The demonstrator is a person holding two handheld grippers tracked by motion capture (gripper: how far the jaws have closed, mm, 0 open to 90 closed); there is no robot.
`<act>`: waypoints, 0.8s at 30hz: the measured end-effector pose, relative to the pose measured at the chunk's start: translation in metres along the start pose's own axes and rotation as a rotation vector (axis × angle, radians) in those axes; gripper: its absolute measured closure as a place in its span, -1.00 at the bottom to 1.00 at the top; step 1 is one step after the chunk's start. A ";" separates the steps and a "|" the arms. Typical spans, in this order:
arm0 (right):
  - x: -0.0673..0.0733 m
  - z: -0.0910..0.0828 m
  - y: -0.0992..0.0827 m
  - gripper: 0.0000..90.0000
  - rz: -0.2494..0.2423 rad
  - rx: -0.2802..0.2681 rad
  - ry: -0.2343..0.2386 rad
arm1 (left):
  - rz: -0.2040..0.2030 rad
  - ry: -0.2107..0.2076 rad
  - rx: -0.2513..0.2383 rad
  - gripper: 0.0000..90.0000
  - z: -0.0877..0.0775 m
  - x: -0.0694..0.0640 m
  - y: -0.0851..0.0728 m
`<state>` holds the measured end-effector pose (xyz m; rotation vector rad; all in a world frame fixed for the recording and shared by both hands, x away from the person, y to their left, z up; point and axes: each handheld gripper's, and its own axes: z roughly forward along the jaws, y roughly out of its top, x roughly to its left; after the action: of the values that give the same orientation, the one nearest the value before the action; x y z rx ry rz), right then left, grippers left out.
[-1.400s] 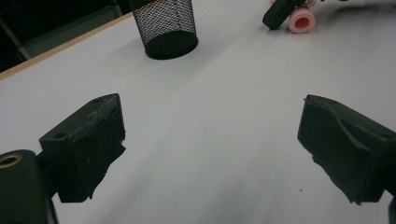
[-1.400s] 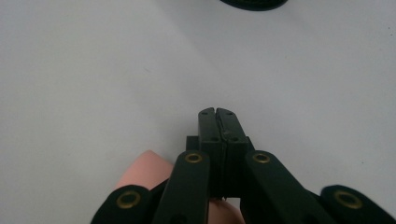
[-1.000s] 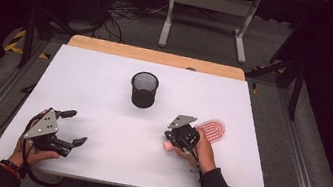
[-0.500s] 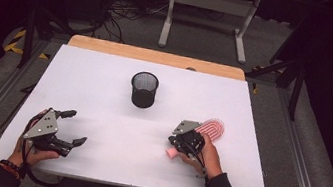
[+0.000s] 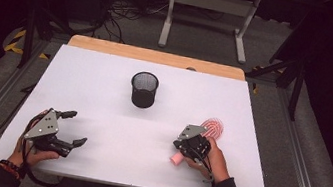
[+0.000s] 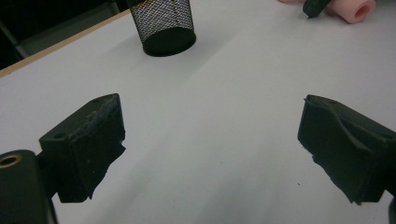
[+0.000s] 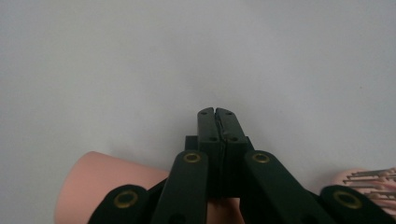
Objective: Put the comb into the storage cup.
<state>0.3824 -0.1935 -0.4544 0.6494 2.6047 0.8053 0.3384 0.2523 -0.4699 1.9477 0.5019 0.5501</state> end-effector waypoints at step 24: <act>-0.006 -0.023 -0.029 0.92 0.006 0.020 -0.035 | -0.001 -0.002 0.005 -0.82 0.001 0.000 0.000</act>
<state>0.3677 -0.2279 -0.4522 0.6714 2.5835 0.7637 0.3391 0.2515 -0.4708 1.9525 0.5040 0.5467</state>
